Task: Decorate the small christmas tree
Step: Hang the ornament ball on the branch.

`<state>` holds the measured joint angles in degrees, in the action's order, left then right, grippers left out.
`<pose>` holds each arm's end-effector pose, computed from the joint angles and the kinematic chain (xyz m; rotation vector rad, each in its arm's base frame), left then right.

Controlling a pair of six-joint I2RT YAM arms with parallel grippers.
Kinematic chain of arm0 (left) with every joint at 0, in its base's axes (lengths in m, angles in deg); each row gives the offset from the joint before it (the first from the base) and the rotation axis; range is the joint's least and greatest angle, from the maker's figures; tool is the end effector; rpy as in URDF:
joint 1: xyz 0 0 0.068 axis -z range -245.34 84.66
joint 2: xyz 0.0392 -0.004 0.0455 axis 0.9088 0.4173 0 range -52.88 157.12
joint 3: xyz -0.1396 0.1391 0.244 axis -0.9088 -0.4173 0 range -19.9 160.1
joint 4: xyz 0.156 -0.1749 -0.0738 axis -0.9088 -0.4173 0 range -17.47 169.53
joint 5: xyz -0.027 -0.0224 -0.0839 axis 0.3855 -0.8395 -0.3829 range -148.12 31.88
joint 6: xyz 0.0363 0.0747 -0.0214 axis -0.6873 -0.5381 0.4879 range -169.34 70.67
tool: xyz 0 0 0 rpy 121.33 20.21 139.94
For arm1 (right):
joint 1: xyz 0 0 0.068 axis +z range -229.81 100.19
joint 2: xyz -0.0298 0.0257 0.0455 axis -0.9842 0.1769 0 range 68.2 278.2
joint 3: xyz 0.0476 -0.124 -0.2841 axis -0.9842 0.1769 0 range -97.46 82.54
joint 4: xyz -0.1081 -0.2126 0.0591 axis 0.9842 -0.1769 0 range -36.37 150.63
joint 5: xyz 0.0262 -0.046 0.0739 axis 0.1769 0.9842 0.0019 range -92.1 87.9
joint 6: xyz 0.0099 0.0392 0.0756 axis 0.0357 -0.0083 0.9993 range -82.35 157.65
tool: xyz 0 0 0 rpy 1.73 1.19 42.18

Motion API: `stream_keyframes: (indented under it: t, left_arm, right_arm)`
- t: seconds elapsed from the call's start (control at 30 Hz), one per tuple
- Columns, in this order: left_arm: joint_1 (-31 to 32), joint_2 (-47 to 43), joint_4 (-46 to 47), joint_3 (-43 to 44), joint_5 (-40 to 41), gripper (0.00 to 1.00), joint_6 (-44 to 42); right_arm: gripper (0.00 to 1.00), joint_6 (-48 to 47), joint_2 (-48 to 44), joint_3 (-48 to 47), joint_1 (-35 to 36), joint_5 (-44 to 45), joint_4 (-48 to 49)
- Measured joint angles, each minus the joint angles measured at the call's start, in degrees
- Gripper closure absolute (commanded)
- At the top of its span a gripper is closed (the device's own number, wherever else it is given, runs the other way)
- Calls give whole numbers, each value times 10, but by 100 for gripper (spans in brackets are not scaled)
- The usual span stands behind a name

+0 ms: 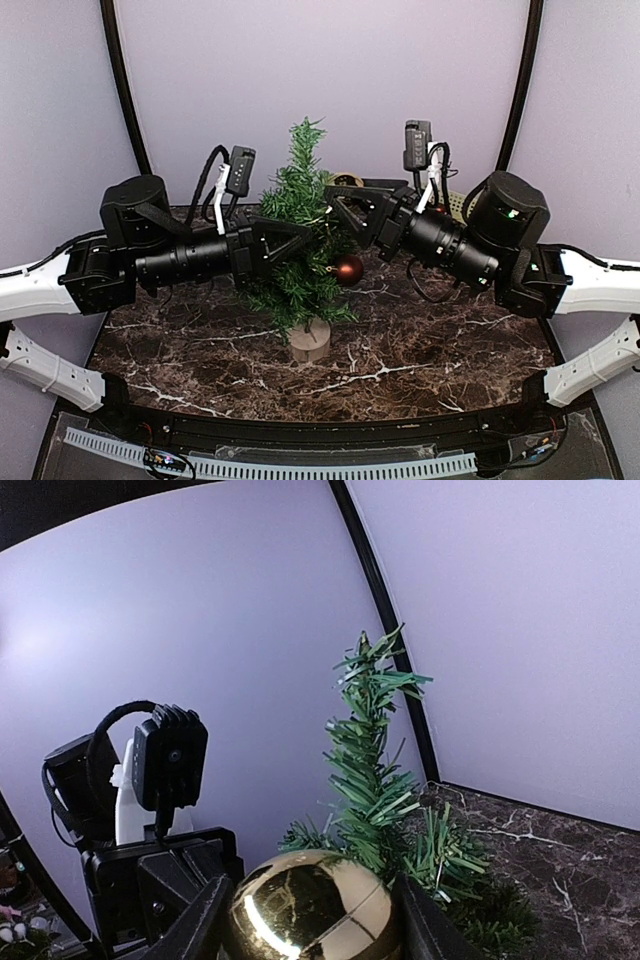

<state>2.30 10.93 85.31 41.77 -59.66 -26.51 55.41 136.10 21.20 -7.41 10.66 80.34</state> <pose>0.0987 -0.2453 0.4491 0.6508 1.5163 -1.2637 0.1013 0.2639 0.4642 -0.4781 1.3655 1.1656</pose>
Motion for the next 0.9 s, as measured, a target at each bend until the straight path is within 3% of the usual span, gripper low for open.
stream_keyframes:
  t: [0.9]
  left_arm:
    - [-25,4,1,1,-4,100,0]
  right_arm:
    - [51,-12,28,-18,0,37,-5]
